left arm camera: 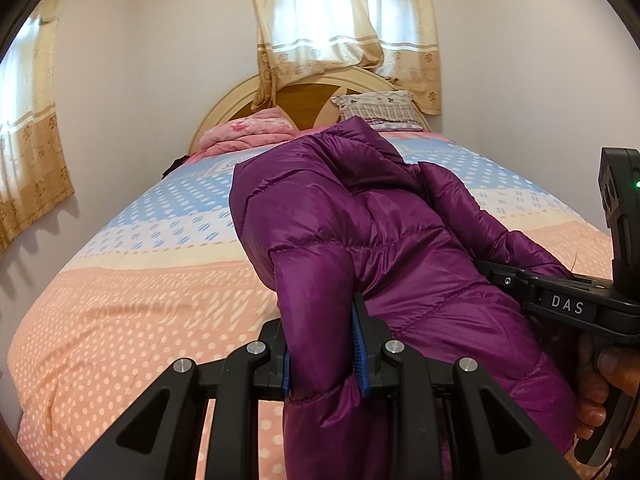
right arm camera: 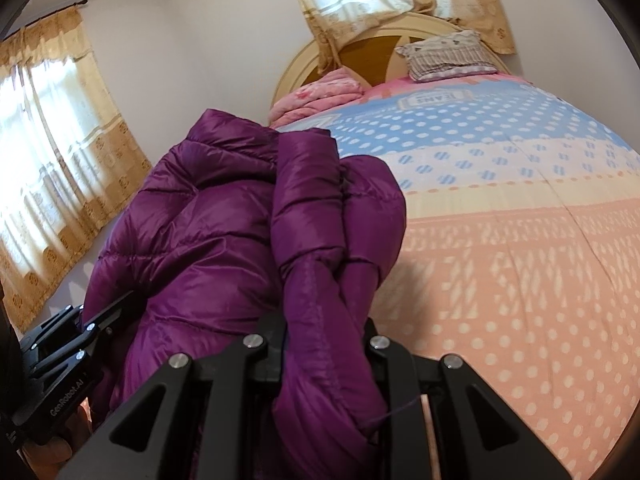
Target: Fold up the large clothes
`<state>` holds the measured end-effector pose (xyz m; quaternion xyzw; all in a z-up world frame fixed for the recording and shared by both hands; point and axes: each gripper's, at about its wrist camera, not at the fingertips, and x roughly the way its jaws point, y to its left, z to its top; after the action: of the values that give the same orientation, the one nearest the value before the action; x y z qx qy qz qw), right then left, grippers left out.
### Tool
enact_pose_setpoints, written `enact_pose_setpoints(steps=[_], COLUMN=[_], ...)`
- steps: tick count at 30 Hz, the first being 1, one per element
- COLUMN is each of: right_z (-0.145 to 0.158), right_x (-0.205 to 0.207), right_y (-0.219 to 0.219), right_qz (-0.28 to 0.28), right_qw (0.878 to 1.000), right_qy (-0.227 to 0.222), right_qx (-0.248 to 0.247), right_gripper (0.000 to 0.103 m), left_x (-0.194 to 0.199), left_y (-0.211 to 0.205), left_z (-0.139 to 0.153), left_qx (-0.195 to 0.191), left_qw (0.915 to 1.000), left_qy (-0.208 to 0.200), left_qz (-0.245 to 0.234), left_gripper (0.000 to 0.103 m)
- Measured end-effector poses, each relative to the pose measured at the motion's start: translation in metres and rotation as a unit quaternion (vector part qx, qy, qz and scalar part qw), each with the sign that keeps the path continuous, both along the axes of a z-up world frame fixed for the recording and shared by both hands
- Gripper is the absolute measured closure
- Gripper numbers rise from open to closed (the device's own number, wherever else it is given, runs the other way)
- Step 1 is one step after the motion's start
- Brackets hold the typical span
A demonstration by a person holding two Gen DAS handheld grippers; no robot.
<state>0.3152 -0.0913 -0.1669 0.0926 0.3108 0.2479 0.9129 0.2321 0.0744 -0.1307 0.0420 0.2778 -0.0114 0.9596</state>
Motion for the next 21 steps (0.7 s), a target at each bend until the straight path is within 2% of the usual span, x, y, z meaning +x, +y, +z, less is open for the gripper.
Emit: enact_pose_setpoints(steps=[9, 17, 21], right_z=[-0.01, -0.031, -0.04], right_x=[0.001, 0.005, 0.007], right_y=[0.023, 0.039, 0.038], right_qz=[0.019, 0.026, 0.023], right_qw=[1.0, 0.998, 0.998], right_qy=[0.009, 0.035, 0.043], right_qx=[-0.017, -0.037, -0.035], right_gripper=[0.081, 0.081, 0.081], left_x=[-0.003, -0.003, -0.005], left_y=[0.026, 0.035, 0.037], left_z=[-0.019, -0.045, -0.055], left_qx=[-0.009, -0.016, -0.019], left_qw=[0.9996, 0.9985, 0.9982], left_qy=[0.018, 0.045, 0.046], left_qz=[0.018, 0.027, 0.033], left_gripper=[0.079, 0.078, 0.072])
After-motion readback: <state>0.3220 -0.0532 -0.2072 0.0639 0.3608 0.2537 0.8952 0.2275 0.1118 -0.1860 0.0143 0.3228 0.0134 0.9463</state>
